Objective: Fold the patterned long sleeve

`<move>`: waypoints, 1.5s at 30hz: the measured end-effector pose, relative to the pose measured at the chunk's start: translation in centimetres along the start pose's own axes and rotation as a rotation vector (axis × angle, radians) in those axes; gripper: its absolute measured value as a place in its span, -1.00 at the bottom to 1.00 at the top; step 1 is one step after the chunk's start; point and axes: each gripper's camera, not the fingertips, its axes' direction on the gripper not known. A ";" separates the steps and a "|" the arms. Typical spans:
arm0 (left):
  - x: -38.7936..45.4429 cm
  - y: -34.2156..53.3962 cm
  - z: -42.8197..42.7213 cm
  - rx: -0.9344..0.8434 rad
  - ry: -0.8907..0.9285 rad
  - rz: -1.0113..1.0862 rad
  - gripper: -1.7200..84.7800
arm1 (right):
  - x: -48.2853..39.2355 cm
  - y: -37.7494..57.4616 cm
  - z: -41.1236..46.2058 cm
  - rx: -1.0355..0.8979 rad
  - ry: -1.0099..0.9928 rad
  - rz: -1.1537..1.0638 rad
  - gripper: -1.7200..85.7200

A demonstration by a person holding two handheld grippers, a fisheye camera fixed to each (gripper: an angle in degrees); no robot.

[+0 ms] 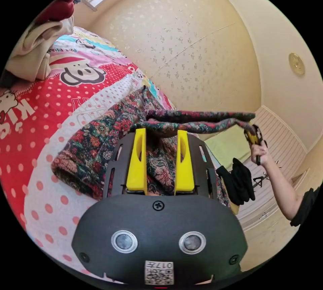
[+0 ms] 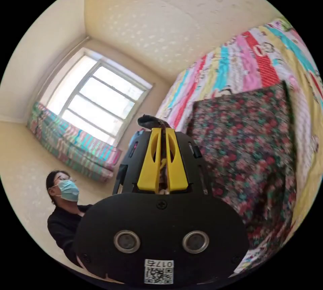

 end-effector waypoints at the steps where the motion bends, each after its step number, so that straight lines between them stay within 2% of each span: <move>1: 0.3 0.2 -0.2 0.017 -0.013 0.018 -0.67 | 4.2 2.0 -0.8 -0.021 0.168 0.100 -0.88; 2: 0.5 0.3 -0.2 0.016 -0.005 0.033 -0.68 | 7.7 3.8 -1.0 -0.054 0.254 0.179 -0.88; 5: 1.4 0.7 0.6 -0.063 -0.005 0.041 -0.65 | 12.6 6.5 -0.5 -0.112 0.279 0.302 -0.86; 9: 1.9 1.5 0.2 -0.024 -0.099 0.034 -0.56 | 11.1 6.7 -1.1 0.001 0.395 0.285 -0.80; 11: 1.4 1.3 0.1 -0.011 -0.078 -0.003 -0.56 | 7.2 5.2 0.6 0.012 0.437 0.127 -0.73; 12: 1.1 0.9 0.6 -0.036 -0.007 -0.016 -0.57 | 6.1 4.7 1.5 -0.006 0.433 0.077 -0.72; 14: 0.8 0.5 1.5 -0.092 0.044 -0.043 -0.57 | 1.6 2.6 6.5 -0.132 0.323 -0.137 -0.69; 18: 2.3 1.2 0.8 0.015 -0.280 0.106 -0.56 | -4.0 0.1 15.2 -0.307 0.133 -0.331 -0.70; 19: 2.2 1.1 0.5 0.038 -0.268 0.124 -0.58 | -5.5 -0.6 18.1 -0.347 0.120 -0.373 -0.71; 21: 1.7 0.4 1.2 -0.027 -0.221 0.136 -0.61 | -7.5 -1.5 22.8 -0.431 0.131 -0.437 -0.70; 25: -0.2 -1.0 4.5 -0.219 -0.168 0.170 -0.65 | -11.1 -2.2 32.0 -0.555 0.306 -0.598 -0.68; 30: -2.0 -1.7 7.0 -0.335 -0.149 0.167 -0.70 | -10.4 -3.3 36.5 -0.550 0.467 -0.493 -0.74; 34: -3.4 -2.0 7.2 -0.342 -0.162 0.122 -0.70 | -8.7 -3.4 36.3 -0.545 0.389 -0.400 -0.74; 37: -3.2 -2.6 7.0 -0.329 -0.181 0.184 -0.72 | -8.5 -2.7 36.4 -0.558 0.406 -0.397 -0.74; 39: -3.3 -2.5 8.1 -0.385 -0.136 0.223 -0.76 | -8.6 -2.4 36.4 -0.550 0.420 -0.409 -0.74; 45: -1.9 -1.5 10.4 -0.480 -0.211 0.333 -0.78 | -8.4 -2.8 35.2 -0.476 0.262 -0.363 -0.75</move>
